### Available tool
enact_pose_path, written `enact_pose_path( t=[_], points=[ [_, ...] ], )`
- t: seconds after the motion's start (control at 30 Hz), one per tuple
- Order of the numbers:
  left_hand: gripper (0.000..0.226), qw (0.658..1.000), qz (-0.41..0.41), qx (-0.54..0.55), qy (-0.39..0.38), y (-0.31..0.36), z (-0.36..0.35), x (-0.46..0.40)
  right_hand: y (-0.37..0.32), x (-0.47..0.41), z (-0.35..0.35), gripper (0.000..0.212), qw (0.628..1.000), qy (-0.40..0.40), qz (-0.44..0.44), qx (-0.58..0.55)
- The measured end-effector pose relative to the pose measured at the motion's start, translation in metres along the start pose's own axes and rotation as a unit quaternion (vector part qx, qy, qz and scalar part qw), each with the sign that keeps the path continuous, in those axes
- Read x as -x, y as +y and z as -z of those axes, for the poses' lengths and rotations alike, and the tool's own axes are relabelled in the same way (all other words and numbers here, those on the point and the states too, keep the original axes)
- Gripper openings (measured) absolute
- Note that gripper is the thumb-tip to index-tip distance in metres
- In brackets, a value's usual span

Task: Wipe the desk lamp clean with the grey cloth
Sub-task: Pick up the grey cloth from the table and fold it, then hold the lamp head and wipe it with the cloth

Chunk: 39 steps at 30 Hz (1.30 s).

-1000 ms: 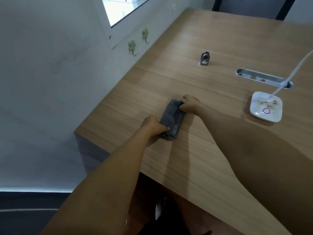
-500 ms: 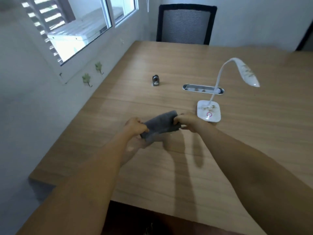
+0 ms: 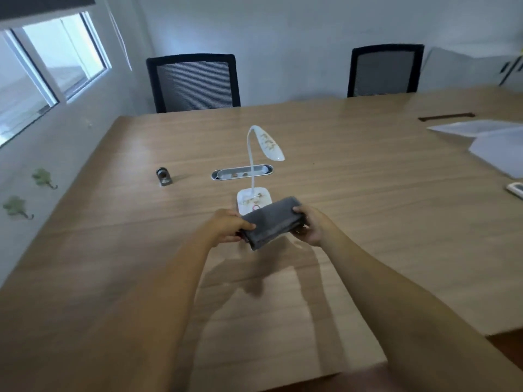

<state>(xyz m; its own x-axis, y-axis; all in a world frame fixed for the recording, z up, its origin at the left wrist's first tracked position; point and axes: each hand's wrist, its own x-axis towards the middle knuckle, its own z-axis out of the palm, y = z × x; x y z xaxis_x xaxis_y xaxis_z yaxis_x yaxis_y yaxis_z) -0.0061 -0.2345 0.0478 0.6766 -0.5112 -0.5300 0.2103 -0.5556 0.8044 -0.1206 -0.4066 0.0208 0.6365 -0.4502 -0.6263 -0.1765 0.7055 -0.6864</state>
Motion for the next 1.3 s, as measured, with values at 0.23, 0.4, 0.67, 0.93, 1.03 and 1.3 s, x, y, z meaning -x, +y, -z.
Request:
enact_pose_path(
  t=[0.23, 0.4, 0.67, 0.93, 1.03, 1.3],
  points=[
    [0.022, 0.997, 0.039, 0.067, -0.025, 0.003, -0.023, 0.0, 0.007, -0.001, 0.009, 0.018, 0.984, -0.073, 0.002, -0.161],
    [0.025, 0.991, 0.05, 0.119, -0.047, -0.002, -0.023, 0.0, 0.015, -0.002, -0.001, 0.025, 0.98, -0.103, -0.024, -0.169],
    [0.036, 0.992, 0.057, 0.081, -0.08, 0.002, -0.014, -0.002, 0.008, -0.001, -0.021, 0.045, 0.988, -0.091, -0.007, -0.121],
    [0.072, 0.947, -0.183, -0.221, 0.148, 0.069, 0.04, -0.018, -0.082, 0.016, -0.004, 0.037, 0.961, 0.007, 0.246, 0.124],
    [0.071, 0.918, -0.266, -0.257, 0.145, 0.105, 0.05, -0.015, -0.115, 0.035, -0.013, 0.032, 0.922, -0.007, 0.332, 0.201],
    [0.062, 0.877, -0.302, -0.349, 0.135, 0.137, 0.042, -0.014, -0.143, 0.069, -0.056, 0.042, 0.803, -0.079, 0.482, 0.341]
  ],
)
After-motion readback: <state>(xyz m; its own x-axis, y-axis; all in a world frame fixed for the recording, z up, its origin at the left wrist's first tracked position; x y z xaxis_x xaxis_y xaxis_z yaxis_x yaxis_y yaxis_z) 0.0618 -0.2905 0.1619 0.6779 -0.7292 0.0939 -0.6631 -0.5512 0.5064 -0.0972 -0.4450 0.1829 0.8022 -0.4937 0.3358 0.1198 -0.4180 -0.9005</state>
